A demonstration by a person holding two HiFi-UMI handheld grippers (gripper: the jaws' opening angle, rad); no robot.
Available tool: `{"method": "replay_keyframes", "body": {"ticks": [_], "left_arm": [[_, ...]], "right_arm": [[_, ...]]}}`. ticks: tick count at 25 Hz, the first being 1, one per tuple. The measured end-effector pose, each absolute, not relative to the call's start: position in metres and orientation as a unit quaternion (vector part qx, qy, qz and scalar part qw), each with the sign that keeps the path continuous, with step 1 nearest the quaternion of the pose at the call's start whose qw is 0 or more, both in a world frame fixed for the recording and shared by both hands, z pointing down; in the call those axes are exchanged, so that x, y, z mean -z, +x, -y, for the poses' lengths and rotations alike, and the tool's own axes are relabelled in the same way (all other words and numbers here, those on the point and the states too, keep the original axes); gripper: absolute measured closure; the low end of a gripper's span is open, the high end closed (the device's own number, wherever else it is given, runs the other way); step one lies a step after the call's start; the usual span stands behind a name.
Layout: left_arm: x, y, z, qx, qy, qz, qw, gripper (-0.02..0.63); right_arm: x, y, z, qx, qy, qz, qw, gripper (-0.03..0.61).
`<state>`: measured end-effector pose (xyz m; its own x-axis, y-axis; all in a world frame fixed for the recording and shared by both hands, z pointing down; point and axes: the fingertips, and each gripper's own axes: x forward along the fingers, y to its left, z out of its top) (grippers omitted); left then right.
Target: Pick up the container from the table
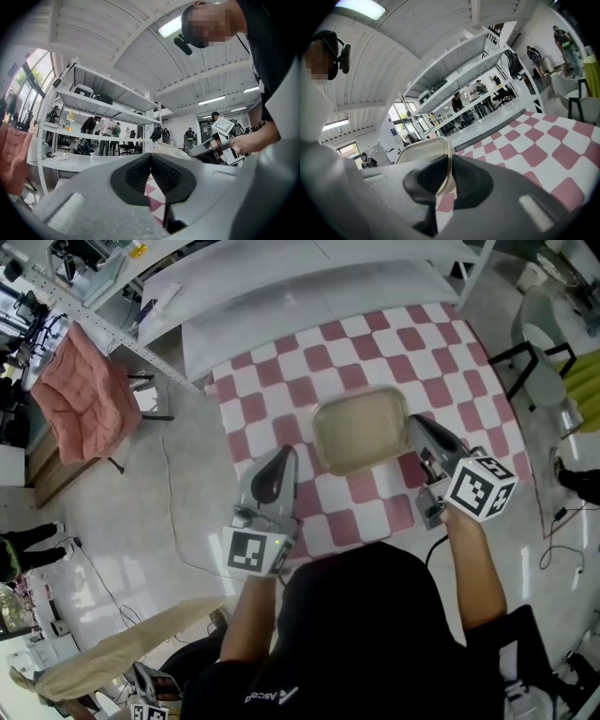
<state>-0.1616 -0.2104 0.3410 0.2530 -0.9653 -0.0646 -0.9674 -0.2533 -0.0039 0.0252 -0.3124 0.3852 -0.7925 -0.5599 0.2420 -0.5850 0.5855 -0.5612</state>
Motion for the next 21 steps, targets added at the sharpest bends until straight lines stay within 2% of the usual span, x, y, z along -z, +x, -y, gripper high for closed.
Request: {"method": "replay_keyframes", "body": {"ticks": [21], "left_arm": [[-0.3442,-0.1593,0.2053,-0.026,-0.786,-0.618,0.019,0.603]], "right_arm": [[-0.3881,0.0309,0.3090,-0.321,0.319,0.891,0.019,0.549]]}}
